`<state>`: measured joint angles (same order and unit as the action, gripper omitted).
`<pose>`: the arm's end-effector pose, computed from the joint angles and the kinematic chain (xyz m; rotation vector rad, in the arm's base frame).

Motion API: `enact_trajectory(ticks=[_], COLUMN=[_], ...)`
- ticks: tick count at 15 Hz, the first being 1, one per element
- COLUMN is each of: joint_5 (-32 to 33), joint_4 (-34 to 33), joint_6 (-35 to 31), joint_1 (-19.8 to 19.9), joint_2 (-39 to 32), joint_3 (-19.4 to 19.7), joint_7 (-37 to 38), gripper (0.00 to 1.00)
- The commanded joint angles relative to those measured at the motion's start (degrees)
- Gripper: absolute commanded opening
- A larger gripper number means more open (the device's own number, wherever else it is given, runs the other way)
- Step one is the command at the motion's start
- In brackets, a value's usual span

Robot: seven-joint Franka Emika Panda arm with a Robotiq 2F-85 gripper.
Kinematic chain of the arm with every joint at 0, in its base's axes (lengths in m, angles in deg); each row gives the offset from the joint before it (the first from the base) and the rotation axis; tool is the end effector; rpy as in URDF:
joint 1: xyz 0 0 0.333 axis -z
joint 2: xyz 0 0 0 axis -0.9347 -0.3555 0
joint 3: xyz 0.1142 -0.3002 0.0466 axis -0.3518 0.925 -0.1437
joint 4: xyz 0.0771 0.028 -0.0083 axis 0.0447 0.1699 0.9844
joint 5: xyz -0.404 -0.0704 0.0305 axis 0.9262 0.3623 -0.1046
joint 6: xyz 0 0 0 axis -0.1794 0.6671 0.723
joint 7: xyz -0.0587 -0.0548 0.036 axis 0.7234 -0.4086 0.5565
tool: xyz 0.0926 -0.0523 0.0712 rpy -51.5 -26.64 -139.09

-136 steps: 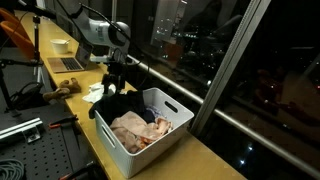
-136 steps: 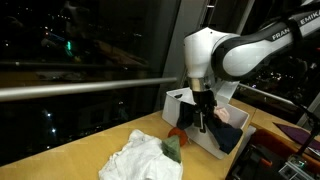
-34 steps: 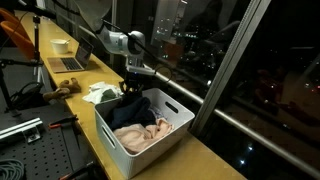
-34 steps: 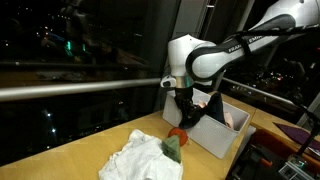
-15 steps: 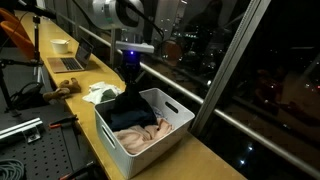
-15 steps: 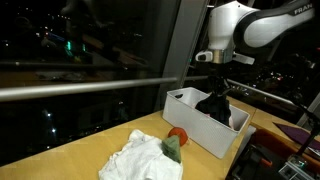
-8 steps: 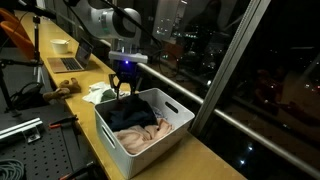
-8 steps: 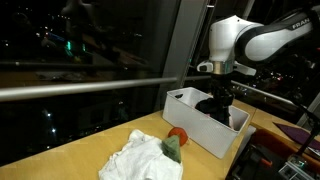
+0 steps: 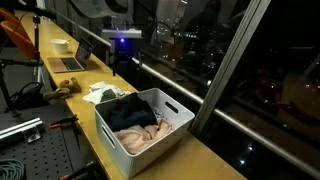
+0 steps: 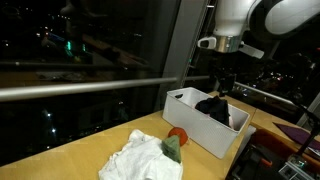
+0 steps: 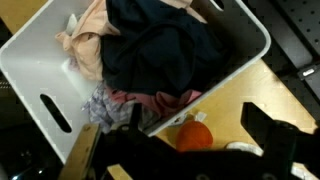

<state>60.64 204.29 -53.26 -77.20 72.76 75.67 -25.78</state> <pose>0.5673 0.1319 0.3456 2.4336 1.3583 -0.2666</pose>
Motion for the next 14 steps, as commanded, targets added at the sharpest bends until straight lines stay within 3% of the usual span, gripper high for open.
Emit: enact_trajectory(ticks=[1,9,14], joint_5=[-0.2,-6.6,-8.9], joint_4=[-4.0,-13.9,-23.4], joint_6=[-0.7,-15.9,-20.0], joint_1=[-2.3,-7.3,-11.3], joint_2=[-0.8,-16.1,-28.8], joint_3=[-1.9,-6.1,-6.9], joint_7=[2.8,7.7,8.4], gripper=[1.00,1.00,1.00])
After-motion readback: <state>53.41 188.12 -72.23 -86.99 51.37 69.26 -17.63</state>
